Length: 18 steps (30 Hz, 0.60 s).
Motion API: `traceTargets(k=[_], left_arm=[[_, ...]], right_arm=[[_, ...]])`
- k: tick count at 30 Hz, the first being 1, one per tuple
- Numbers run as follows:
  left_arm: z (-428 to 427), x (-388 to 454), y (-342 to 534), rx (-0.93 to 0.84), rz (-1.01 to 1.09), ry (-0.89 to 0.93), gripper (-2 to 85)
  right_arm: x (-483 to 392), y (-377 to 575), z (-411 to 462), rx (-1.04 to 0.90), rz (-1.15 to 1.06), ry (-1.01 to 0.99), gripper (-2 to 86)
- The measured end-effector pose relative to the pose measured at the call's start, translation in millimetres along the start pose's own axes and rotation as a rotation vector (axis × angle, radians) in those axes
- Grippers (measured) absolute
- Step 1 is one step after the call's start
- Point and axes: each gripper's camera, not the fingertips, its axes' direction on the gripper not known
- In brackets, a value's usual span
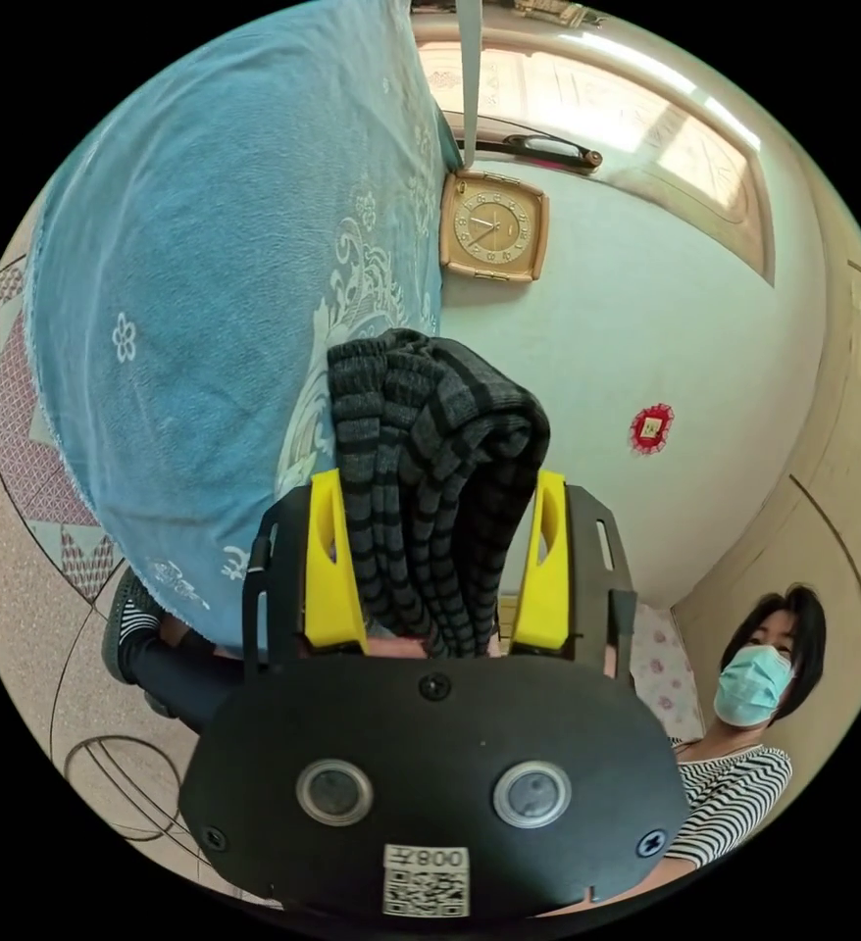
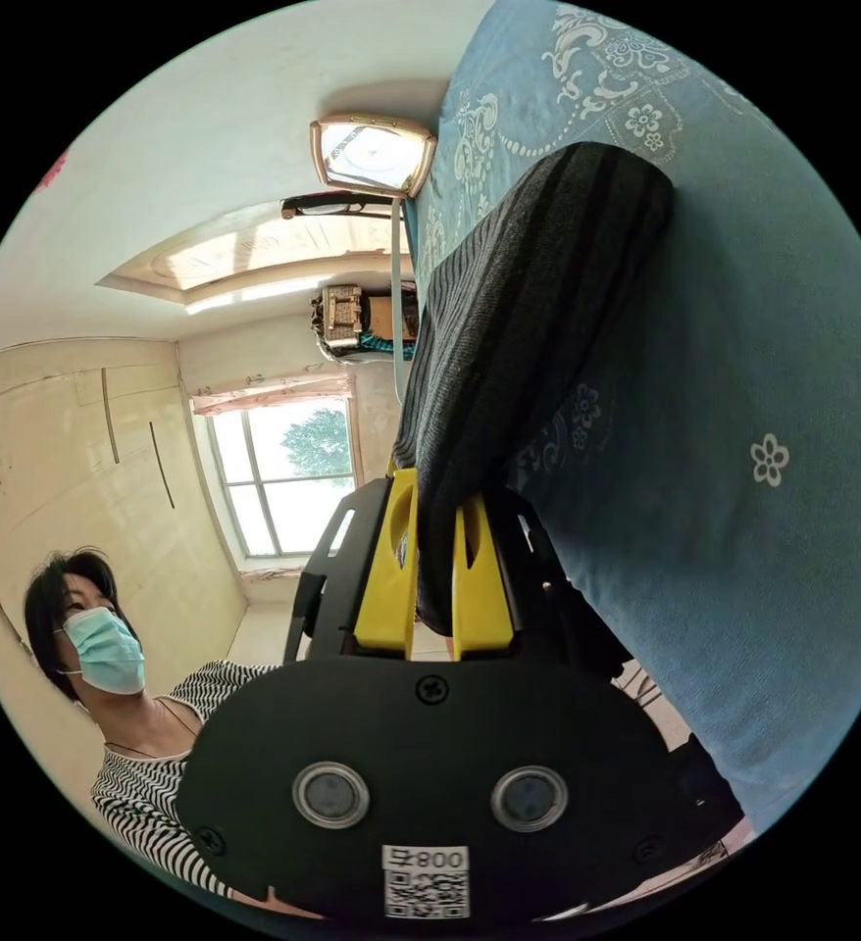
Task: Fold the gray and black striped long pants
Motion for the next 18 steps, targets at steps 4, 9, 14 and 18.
traceTargets(k=[4, 9, 14, 18], left_arm=[[36, -8, -10, -0.022, -0.009, -0.031, 21.9], [69, -26, -12, -0.043, -0.042, -0.078, 12.8], [101, -24, 19, -0.009, 0.024, -0.099, 10.5], [126, -17, 45, -0.028, 0.056, -0.104, 10.1]], right_arm=[[3, 16, -4, 0.004, 0.014, -0.001, 4.6], [5, 37, -7, 0.006, 0.026, 0.019, 4.8], [1, 74, -18, 0.02, 0.037, 0.027, 4.6], [-12, 110, -35, 0.04, 0.023, 0.028, 4.4]])
